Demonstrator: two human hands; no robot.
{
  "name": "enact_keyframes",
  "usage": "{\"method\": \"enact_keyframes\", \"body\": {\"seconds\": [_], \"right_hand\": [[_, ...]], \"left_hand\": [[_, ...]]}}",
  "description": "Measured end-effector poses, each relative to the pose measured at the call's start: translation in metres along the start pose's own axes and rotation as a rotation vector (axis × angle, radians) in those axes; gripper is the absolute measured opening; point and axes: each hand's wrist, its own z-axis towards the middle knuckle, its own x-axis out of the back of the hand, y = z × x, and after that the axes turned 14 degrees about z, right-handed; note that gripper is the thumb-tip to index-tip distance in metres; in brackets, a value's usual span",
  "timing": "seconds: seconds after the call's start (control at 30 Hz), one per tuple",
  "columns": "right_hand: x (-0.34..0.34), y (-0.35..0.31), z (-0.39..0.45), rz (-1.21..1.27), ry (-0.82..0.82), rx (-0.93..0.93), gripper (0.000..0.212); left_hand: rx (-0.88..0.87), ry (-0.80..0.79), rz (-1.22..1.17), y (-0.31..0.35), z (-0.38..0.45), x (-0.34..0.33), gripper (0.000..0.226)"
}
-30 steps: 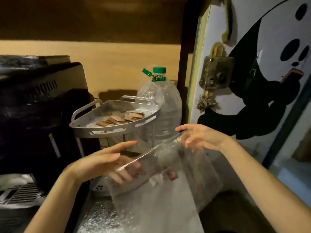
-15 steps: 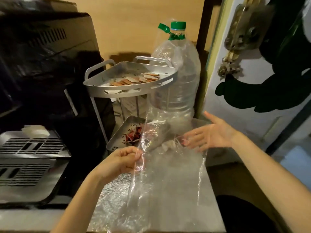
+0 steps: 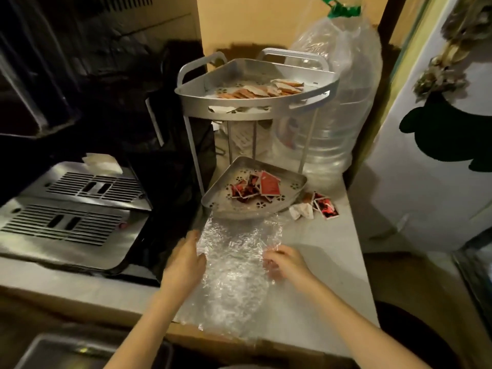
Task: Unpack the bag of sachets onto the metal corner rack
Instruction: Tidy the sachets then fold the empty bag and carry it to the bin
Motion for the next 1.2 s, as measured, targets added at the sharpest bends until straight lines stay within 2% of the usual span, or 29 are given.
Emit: {"method": "enact_keyframes", "body": {"seconds": [0.1,0.17,0.3,0.47,0.57,0.67,0.77,0.83,0.97,1.03,1.1,1.2], "right_hand": [[-0.011,0.009,0.004,-0.073,0.018,0.055,0.011],[-0.016,0.012,0.003,-0.108,-0.003,0.074,0.012],[-0.023,0.017,0.003,-0.207,-0.019,0.096,0.033],[-0.02,0.024,0.005,-0.263,0.054,0.178,0.073],[-0.019,0.023,0.003,-0.488,0.149,0.337,0.083],[-0.019,0.023,0.006,-0.797,0.107,0.527,0.072],[-0.018,0.026,0.011,-1.051,0.012,0.734,0.046],[-0.015,0.027,0.013,-1.134,-0.04,0.732,0.041],[-0.007,0.017,0.022,-0.994,-0.186,0.599,0.044],[0.0,0.003,0.026,-0.735,-0.216,0.456,0.037],[0.012,-0.014,0.029,-0.465,-0.162,0.354,0.034],[0.04,-0.036,0.038,-0.366,-0.03,0.359,0.026]], "left_hand": [[-0.152,0.17,0.116,0.01,-0.009,-0.011,0.051],[-0.244,0.197,0.178,0.013,-0.008,-0.021,0.05],[-0.366,0.083,0.351,0.011,0.006,-0.048,0.056],[-0.321,-0.035,0.347,0.007,0.021,-0.073,0.07],[-0.3,-0.086,0.375,0.007,0.024,-0.074,0.065],[-0.297,-0.109,0.398,0.009,0.024,-0.074,0.063],[-0.277,-0.131,0.397,0.01,0.027,-0.074,0.065],[-0.267,-0.179,0.452,0.015,0.031,-0.068,0.061],[-0.253,-0.261,0.609,0.038,0.042,-0.046,0.064],[-0.221,-0.293,0.693,0.055,0.047,-0.038,0.061],[-0.206,-0.316,0.79,0.076,0.052,-0.035,0.055],[-0.235,-0.3,0.833,0.11,0.057,-0.031,0.048]]}}
